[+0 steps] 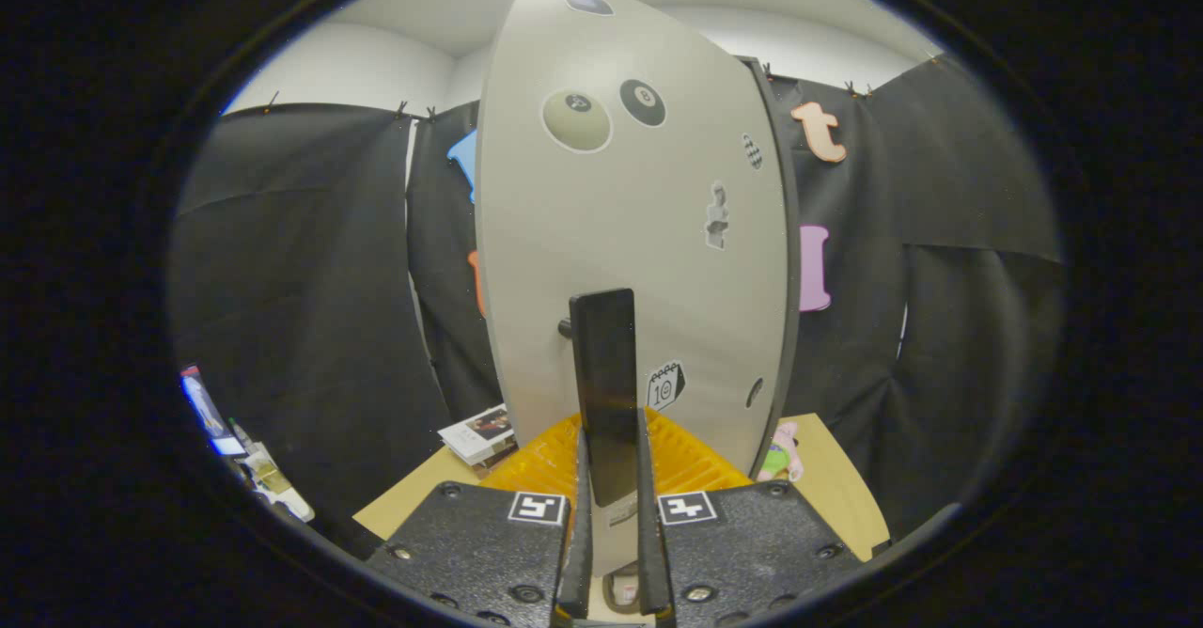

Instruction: Open the shoe cabinet door, grab the shoes and put them into the shoe cabinet, then close the shoe cabinet door.

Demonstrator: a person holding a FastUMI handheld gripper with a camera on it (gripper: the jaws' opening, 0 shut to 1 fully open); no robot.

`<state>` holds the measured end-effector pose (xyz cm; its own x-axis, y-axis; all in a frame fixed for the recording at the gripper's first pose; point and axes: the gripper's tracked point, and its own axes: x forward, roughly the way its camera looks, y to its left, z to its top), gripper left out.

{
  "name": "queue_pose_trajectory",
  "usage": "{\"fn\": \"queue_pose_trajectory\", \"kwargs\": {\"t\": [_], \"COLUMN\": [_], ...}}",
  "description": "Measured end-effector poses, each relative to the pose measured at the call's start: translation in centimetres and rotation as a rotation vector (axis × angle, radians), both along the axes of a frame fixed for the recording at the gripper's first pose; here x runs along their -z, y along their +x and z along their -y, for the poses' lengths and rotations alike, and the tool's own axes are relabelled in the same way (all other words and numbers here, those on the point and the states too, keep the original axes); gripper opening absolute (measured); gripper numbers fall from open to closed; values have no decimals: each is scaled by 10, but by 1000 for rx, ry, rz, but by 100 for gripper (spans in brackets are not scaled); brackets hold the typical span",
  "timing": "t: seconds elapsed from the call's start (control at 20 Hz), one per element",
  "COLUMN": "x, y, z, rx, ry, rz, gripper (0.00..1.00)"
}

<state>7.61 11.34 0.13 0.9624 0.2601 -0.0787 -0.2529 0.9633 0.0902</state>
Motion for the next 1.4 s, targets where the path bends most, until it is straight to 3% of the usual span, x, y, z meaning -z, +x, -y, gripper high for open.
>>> {"fn": "queue_pose_trajectory", "kwargs": {"t": [0.5, 1.4], "x": [0, -2], "y": [-29, -30], "z": [76, 208], "rx": [34, 265], "ry": [-27, 19], "rz": [-14, -18], "gripper": [15, 5]}}
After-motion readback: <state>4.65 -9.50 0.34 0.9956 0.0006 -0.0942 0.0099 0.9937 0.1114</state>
